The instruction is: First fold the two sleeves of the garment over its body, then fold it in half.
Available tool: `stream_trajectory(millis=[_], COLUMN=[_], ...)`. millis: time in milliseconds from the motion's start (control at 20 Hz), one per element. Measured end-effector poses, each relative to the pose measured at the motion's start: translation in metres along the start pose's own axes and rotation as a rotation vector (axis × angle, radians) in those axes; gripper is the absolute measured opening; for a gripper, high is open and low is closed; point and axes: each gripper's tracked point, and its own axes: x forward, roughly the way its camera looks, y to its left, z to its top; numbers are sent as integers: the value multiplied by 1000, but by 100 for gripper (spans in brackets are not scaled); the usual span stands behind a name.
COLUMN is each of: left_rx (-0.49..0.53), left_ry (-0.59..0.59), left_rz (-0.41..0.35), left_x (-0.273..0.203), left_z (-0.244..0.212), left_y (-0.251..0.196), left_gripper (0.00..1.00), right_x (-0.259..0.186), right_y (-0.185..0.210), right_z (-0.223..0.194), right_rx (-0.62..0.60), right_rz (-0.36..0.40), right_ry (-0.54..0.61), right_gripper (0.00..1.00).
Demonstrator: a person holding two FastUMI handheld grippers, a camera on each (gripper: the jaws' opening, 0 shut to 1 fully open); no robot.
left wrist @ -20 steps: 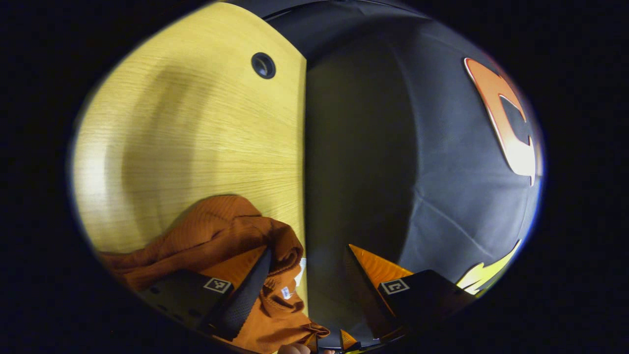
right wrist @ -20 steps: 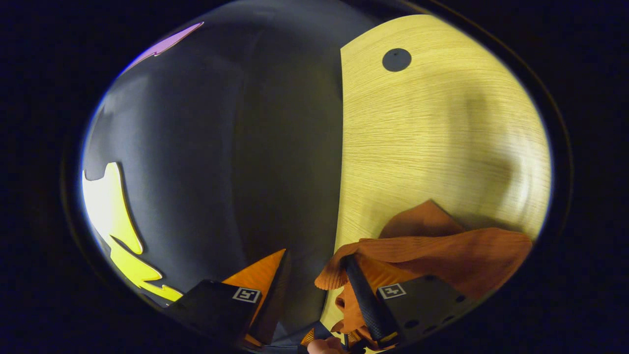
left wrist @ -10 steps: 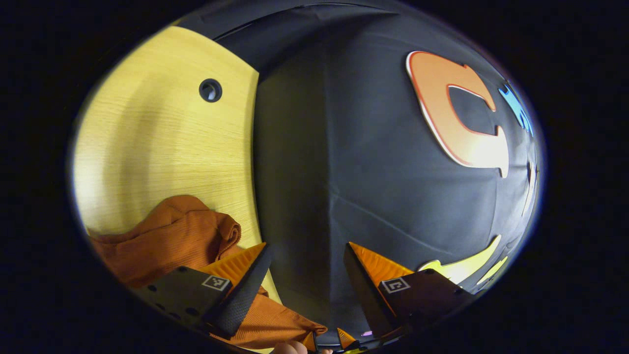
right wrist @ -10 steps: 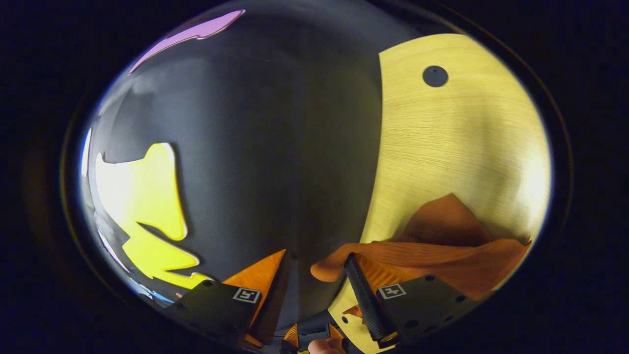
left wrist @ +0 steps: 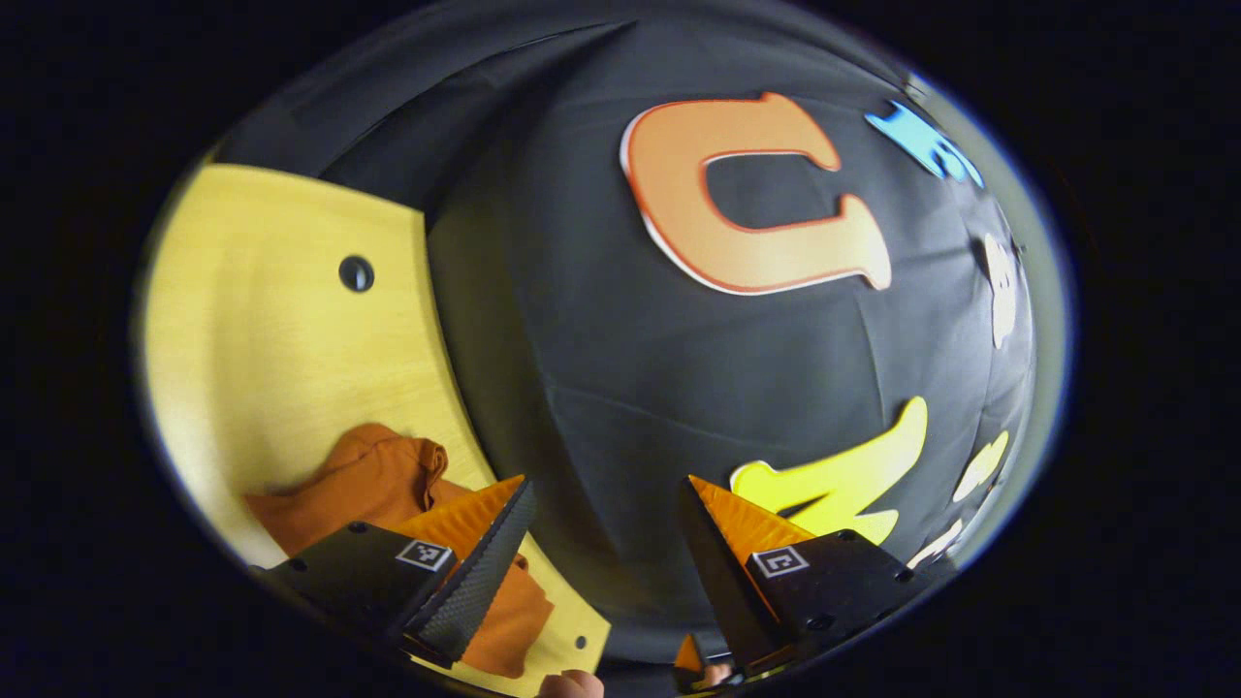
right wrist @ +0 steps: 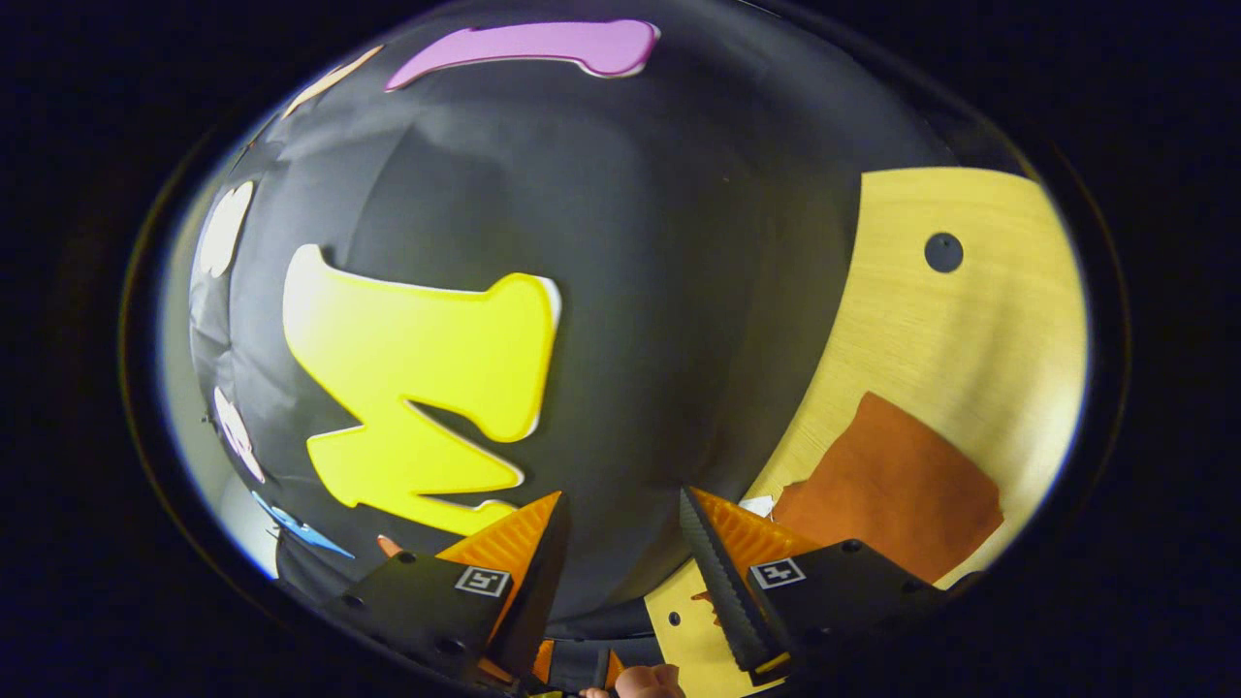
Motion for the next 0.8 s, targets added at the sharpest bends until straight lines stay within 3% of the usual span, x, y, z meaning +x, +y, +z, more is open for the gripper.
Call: stream_trajectory(millis=[150, 200, 350, 550, 650, 800], left_rx=[213, 270, 414, 655, 776, 929], left_ry=[-10, -20, -51, -47, -39, -5], left_rz=[14, 23, 27, 65, 59, 42], left_x=[-27, -38, -63, -95, -109, -134], left_z=[6, 8, 17, 11, 2, -20], left_y=[-18, -24, -45, -56, -62, -64], left_gripper=[96, 96, 96, 97, 98, 98], right_x=[-37, -49, -81, -118, -138, -158], right_y=[30, 39, 61, 79, 87, 91], right_z=[3, 2, 2, -7, -11, -22], right_rx=[-163, -229, -418, -644, -762, -925], right_rz=[20, 25, 27, -2, -13, -57], right_ry=[-1, -3, -35, -69, -104, -145], right_gripper=[75, 68, 87, 87, 92, 92])
